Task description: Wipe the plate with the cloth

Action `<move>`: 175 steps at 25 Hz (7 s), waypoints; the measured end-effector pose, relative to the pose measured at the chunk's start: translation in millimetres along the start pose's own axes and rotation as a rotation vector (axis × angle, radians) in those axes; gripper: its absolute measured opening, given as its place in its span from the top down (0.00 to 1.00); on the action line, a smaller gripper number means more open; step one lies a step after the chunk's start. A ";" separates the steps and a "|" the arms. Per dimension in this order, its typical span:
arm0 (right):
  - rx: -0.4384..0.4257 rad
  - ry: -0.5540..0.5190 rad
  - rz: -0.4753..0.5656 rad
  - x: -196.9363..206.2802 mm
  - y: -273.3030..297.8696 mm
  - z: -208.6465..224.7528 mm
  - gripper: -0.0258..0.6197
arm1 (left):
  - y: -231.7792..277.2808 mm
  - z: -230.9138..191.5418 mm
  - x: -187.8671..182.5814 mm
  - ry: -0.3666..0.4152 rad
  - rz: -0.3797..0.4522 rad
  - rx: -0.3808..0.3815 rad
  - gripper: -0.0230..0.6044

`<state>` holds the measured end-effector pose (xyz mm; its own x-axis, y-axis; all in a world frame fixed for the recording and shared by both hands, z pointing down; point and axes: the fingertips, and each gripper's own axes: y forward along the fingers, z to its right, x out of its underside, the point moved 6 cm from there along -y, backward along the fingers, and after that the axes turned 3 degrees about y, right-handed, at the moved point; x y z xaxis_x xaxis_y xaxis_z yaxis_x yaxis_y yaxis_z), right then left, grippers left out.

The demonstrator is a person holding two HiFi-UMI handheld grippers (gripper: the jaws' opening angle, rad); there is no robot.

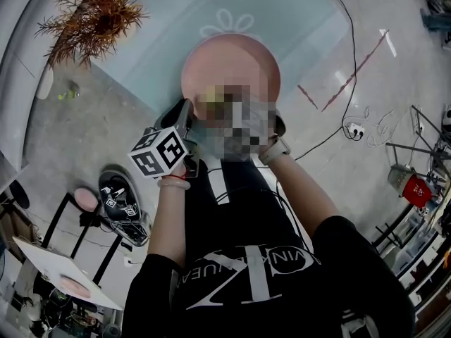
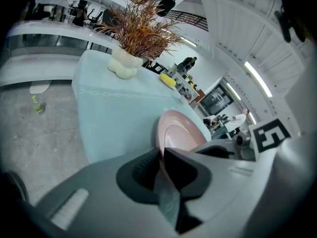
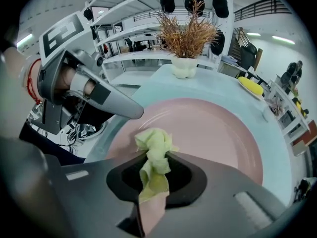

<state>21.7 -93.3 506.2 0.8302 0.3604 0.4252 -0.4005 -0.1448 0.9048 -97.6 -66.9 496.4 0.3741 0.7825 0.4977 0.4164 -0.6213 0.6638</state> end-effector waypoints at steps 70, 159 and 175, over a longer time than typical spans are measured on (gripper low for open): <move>0.178 0.045 0.034 -3.1 -1.3 78.0 0.85 | 1.3 -0.4 -0.1 0.002 -0.003 -0.010 0.96; 0.192 0.535 0.621 2.2 -158.5 2.9 0.85 | -111.0 57.3 -82.6 0.494 0.405 0.132 0.96; 0.339 0.543 0.835 -13.0 -245.4 -1.7 0.84 | -174.9 98.4 -125.7 0.638 0.552 0.142 0.96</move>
<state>108.5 -60.9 278.6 0.0213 0.3795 0.9249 -0.5661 -0.7580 0.3240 -135.9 -60.7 262.8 0.0332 0.2128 0.9765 0.4276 -0.8861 0.1786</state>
